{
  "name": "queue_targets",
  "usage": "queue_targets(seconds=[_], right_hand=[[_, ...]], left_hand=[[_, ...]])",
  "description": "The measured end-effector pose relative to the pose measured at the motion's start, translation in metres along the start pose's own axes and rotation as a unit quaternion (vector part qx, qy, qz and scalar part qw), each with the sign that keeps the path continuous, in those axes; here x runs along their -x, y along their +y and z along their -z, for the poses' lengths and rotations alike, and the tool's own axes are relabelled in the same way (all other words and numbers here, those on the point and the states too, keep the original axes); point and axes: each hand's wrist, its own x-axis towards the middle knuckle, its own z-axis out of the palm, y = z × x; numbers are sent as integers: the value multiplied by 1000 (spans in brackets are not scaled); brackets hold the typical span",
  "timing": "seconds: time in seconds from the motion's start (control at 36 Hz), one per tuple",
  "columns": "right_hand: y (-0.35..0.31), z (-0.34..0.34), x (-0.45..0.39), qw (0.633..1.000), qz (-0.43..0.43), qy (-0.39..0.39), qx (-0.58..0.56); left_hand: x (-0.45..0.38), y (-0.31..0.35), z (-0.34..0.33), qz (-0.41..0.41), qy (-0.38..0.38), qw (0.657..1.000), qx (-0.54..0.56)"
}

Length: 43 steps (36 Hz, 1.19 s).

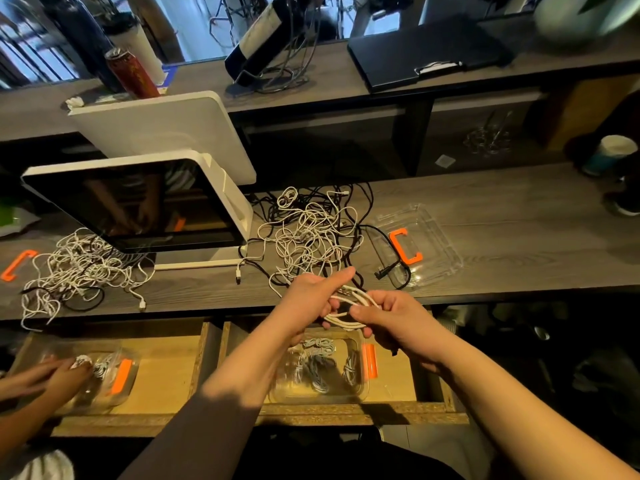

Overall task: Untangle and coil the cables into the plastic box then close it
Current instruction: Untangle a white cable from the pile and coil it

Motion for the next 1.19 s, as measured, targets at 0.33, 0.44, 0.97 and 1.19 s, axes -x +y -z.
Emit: queue_targets(seconds=[0.33,0.44,0.97,1.19], right_hand=[[-4,22,4,999,11,-13,51],[-8,30,5,996,39,46,61],[33,-41,9,882,209,237,350],[21,-53,12,849,235,188,433]], left_hand=[[13,-1,-7,-35,-99,992,-63],[13,-5,-6,-35,-76,996,-28],[4,-17,-14,-4,86,978,190],[0,-24,-24,-111,230,966,33]])
